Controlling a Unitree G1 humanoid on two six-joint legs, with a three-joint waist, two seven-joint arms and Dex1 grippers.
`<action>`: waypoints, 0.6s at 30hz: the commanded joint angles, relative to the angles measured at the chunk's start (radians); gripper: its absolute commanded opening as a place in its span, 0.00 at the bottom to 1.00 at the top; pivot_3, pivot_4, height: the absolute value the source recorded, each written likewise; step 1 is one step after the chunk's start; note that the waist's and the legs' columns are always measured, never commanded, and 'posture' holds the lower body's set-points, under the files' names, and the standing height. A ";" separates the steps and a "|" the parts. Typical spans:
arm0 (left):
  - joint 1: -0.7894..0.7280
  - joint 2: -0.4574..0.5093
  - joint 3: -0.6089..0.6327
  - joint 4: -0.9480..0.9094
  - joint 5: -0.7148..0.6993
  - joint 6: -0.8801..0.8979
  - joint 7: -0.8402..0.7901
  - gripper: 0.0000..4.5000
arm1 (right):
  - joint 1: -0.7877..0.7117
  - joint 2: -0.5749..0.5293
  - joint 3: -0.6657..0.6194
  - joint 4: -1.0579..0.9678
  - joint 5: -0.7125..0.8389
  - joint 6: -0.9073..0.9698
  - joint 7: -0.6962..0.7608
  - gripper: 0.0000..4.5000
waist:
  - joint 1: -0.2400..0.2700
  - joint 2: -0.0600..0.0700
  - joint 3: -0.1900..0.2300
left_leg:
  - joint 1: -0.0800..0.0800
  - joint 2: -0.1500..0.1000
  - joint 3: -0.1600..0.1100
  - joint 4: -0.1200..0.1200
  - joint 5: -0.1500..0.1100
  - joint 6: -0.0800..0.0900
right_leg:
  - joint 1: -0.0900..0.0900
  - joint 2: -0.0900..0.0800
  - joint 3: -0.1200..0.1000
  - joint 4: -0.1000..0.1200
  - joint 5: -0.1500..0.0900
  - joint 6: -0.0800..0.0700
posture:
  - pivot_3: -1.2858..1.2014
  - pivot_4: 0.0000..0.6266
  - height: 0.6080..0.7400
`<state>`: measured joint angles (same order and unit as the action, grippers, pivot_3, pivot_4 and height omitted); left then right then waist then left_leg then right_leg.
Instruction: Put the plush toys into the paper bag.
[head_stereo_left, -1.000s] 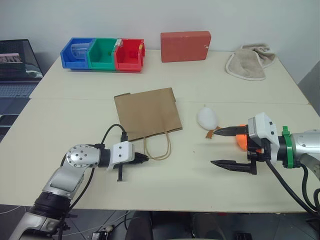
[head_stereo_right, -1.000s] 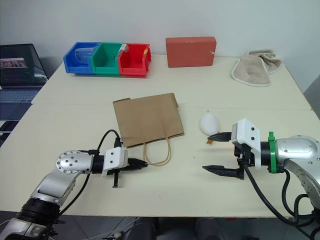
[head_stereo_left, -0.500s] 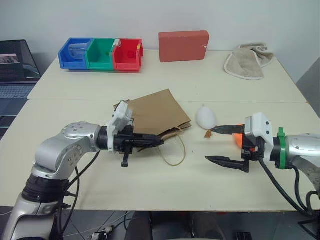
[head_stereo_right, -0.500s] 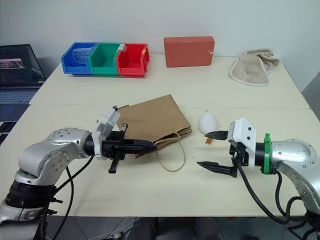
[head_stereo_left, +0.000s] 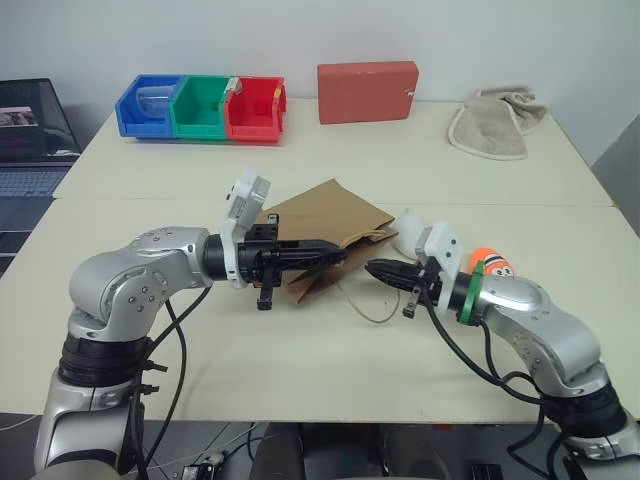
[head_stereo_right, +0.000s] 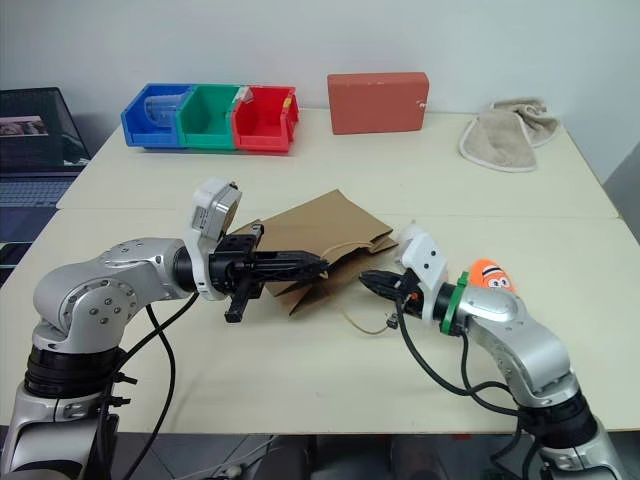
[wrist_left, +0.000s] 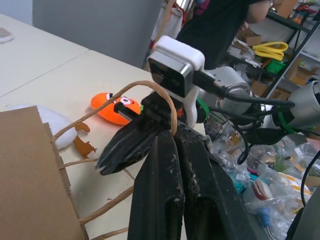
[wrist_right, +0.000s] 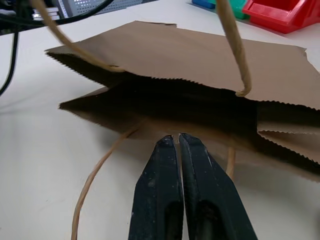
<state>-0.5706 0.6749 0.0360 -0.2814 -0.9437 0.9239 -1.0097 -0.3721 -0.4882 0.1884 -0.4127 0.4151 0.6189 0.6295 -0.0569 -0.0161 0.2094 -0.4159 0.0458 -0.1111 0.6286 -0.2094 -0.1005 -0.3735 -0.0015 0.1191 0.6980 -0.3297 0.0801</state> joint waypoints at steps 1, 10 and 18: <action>-0.013 -0.017 0.028 -0.031 -0.033 0.001 0.019 0.00 | -0.041 0.076 0.044 0.067 -0.065 -0.058 -0.047 0.01 | 0.000 0.000 0.000 | 0.000 0.000 0.000 0.000 0.000 0.000 | 0.000 0.000 0.000 0.000 0.000 0.000 | 0.52 0.24 1.00; -0.032 -0.041 0.105 0.012 -0.074 0.006 0.096 0.00 | -0.125 0.338 0.108 0.415 -0.224 -0.173 -0.219 0.01 | -0.002 -0.001 -0.001 | 0.000 0.000 0.000 0.000 0.000 0.000 | 0.000 0.000 0.000 0.000 0.000 0.000 | 0.52 0.24 1.00; -0.150 0.007 0.178 0.099 -0.035 -0.053 0.115 0.00 | -0.177 0.450 0.078 0.601 -0.295 -0.215 -0.289 0.01 | 0.000 -0.001 -0.001 | 0.000 0.000 -0.001 -0.001 0.000 0.000 | -0.001 0.000 -0.001 0.001 0.000 -0.001 | 0.52 0.24 1.00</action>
<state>-0.6726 0.6673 0.1737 -0.1832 -0.9885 0.9098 -0.8948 -0.5300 -0.0553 0.2838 0.1904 0.1319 0.4240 0.3512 -0.0573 -0.0174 0.2087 -0.4158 0.0457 -0.1121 0.6280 -0.2092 -0.1009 -0.3741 -0.0016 0.1177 0.6994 -0.3294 0.0795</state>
